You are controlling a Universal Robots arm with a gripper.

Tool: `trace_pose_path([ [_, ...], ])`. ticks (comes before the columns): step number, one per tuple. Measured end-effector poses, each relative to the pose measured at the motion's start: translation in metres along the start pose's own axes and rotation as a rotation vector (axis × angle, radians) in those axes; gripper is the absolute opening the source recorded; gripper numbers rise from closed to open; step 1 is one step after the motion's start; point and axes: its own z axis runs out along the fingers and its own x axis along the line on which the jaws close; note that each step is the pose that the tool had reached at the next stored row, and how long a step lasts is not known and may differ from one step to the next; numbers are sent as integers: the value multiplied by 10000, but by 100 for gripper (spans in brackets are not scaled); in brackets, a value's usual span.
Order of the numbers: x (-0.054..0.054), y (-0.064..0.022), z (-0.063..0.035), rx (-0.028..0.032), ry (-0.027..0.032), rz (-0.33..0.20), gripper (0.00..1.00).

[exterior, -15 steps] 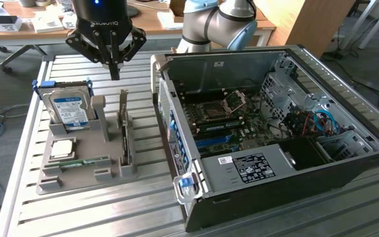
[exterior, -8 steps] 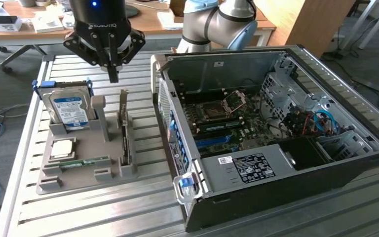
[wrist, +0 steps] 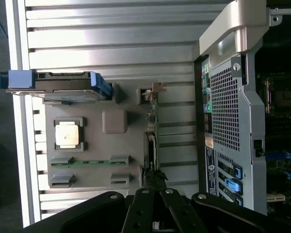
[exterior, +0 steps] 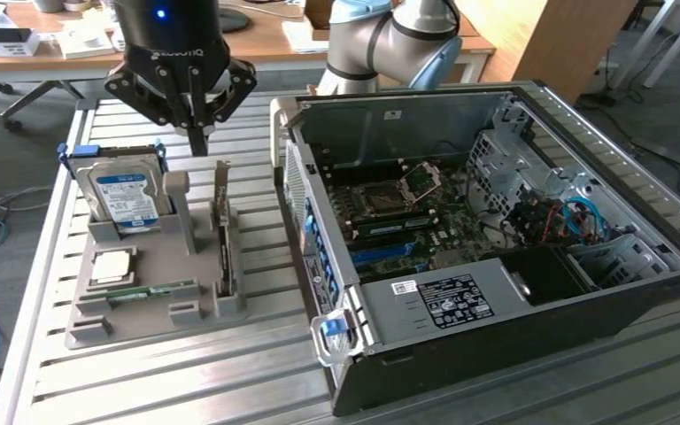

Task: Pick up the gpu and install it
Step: 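Reach for the gpu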

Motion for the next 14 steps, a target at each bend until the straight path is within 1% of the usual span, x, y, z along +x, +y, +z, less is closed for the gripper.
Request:
trace_pose_path([
  [8, 10, -101, -5, -1, 0, 0, 11],
  [14, 11, -116, -6, 0, 0, 0, 11],
])
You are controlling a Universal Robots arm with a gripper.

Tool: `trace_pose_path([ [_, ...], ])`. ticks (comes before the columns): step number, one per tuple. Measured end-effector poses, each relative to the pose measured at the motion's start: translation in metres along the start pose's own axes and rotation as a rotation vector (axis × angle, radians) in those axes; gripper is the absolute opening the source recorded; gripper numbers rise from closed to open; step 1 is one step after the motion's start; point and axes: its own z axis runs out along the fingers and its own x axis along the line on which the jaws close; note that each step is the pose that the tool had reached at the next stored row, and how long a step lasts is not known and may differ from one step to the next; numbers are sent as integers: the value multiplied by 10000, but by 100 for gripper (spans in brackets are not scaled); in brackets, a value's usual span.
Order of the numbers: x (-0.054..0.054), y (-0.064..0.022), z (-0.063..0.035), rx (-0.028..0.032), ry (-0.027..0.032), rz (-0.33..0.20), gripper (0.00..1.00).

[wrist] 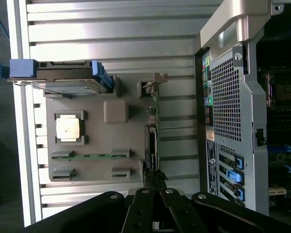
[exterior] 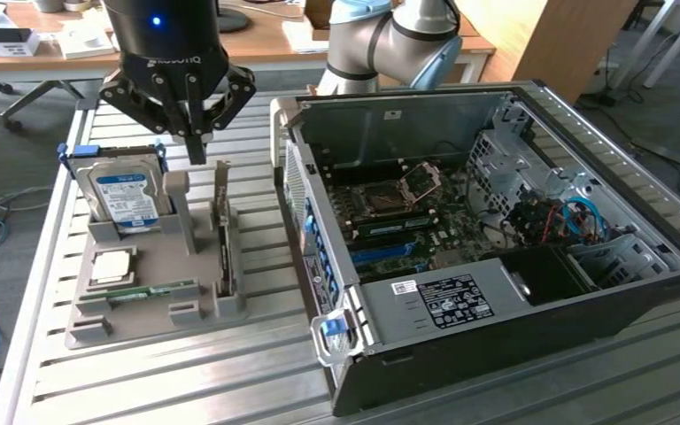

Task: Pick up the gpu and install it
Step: 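Pick up the gpu and move the gpu toward the slot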

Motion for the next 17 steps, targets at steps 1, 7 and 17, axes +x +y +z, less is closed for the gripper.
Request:
trace_pose_path([
  [1, 0, 0, 0, 0, 0, 0, 11],
  [7, 0, 0, 0, 0, 0, 0, 11],
  [17, 0, 0, 0, 0, 0, 0, 29],
])
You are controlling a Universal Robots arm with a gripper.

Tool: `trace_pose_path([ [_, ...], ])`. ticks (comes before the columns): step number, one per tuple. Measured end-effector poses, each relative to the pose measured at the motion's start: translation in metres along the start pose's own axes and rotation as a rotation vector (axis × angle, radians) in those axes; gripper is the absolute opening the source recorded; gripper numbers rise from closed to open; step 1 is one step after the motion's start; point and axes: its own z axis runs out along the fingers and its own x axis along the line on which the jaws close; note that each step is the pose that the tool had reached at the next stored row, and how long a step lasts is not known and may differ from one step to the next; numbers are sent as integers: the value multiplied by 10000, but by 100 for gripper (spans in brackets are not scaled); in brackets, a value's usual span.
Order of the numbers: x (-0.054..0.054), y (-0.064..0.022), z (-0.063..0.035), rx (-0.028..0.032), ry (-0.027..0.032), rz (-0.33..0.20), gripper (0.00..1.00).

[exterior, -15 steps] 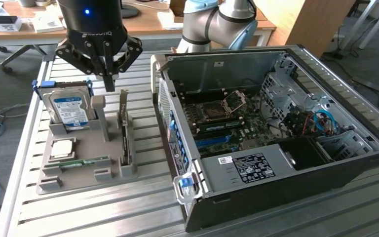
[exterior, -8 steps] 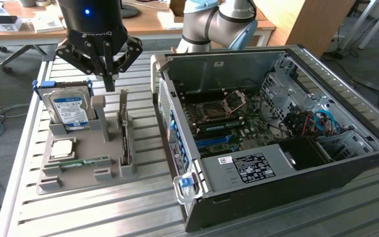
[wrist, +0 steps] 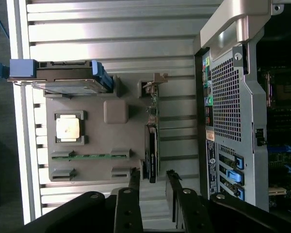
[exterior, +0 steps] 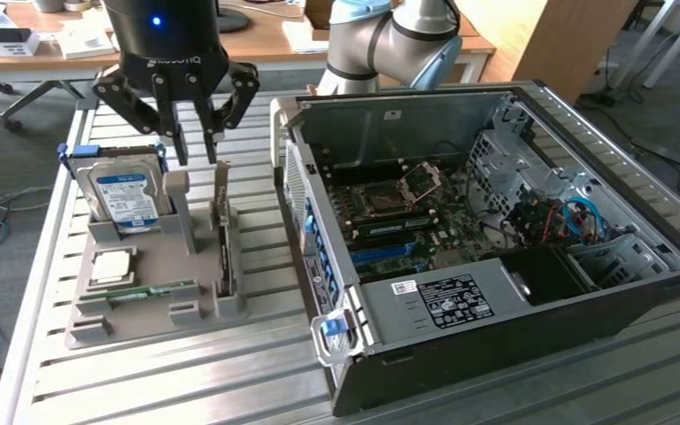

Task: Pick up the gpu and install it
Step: 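Pick up the gpu and move the gpu toward the slot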

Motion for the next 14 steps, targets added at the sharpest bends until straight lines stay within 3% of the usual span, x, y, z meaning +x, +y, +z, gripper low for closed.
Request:
trace_pose_path([
  [2, 0, 0, 0, 0, 0, 0, 41],
  [3, 0, 0, 0, 0, 0, 0, 41],
  [7, 0, 0, 0, 0, 0, 0, 59],
  [14, 2, -2, 53, -16, 1, 2, 59],
])
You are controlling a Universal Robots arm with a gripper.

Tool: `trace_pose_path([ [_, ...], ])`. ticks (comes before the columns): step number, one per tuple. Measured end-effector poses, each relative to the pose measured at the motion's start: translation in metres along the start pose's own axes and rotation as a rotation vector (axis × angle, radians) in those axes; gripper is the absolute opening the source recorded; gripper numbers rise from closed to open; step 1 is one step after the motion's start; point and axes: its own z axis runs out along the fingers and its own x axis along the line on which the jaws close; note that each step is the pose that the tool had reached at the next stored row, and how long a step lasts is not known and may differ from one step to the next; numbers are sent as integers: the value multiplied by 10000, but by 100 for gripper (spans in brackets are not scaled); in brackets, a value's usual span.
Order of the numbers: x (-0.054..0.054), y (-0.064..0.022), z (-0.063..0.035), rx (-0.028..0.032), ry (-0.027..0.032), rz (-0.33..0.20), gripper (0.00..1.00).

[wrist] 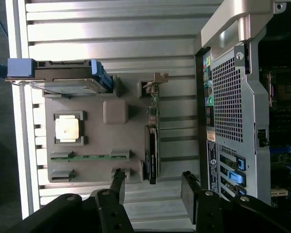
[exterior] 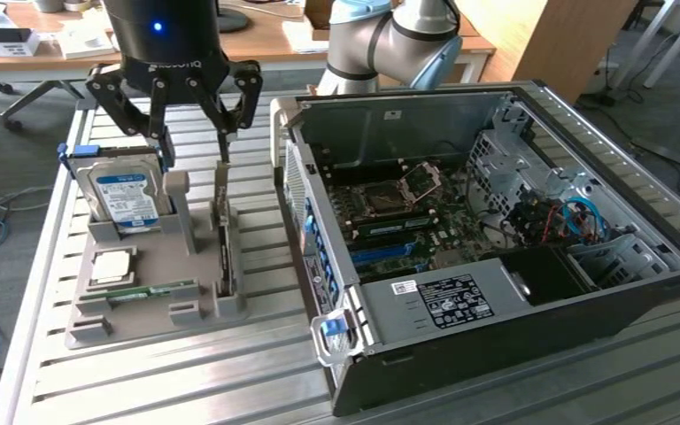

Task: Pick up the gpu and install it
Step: 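Pick up the gpu and move the gpu toward the slot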

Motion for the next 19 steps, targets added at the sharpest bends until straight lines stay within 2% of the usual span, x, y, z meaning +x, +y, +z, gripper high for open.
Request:
trace_pose_path([
  [19, 7, -17, 346, -2, 1, -2, 59],
])
